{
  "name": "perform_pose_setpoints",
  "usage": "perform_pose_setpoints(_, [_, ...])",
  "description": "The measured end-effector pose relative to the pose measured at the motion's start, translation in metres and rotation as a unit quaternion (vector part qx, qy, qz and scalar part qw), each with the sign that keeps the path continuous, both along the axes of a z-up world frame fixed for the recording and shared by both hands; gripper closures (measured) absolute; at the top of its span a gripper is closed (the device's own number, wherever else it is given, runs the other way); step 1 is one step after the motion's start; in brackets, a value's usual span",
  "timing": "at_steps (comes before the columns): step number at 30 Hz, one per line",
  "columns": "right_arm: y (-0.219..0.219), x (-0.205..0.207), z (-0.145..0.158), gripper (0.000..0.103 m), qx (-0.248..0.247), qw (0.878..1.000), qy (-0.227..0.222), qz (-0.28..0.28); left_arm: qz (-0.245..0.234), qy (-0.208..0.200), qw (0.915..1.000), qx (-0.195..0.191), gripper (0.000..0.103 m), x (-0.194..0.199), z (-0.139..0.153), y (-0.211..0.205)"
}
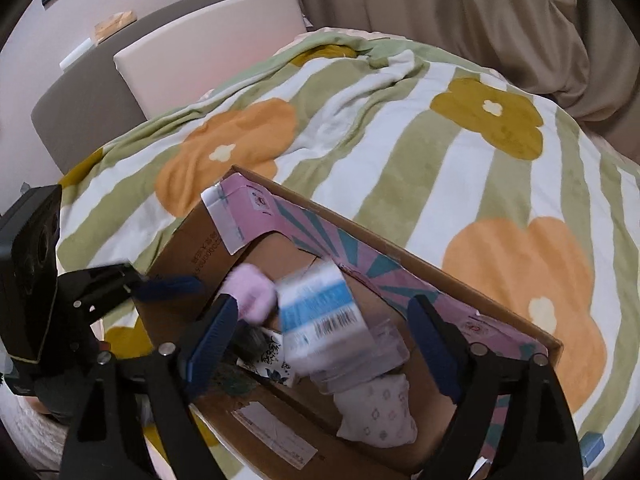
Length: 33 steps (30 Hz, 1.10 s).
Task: Organize objects
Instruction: 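Open both tools to drop the cap and white-blue box into the box, then move both tools back toward the blue cube and beige lid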
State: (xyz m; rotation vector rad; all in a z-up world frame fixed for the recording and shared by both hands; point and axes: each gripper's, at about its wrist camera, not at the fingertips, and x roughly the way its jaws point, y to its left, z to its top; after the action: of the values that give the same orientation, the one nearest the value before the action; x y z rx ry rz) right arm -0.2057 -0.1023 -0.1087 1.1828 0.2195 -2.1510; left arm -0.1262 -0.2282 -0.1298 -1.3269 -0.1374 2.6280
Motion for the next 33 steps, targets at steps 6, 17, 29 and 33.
perform_pose_setpoints(6, [0.005,0.006,0.002,0.018,0.002,1.0,0.006,-0.009,-0.003,-0.001,1.0,0.007,0.0,0.002,0.0,0.0])
perform_pose_setpoints(17, [0.014,0.014,0.008,0.018,-0.002,1.0,0.015,-0.024,0.0,0.01,0.9999,0.005,0.0,0.016,0.014,0.006])
perform_pose_setpoints(29, [0.046,0.032,0.028,0.018,-0.012,0.999,0.029,-0.044,-0.019,0.032,0.9993,-0.007,0.0,0.029,0.042,0.04])
perform_pose_setpoints(33, [0.068,0.04,0.041,0.018,-0.011,0.997,0.042,-0.06,-0.026,0.042,0.9987,-0.012,0.0,0.032,0.056,0.058])
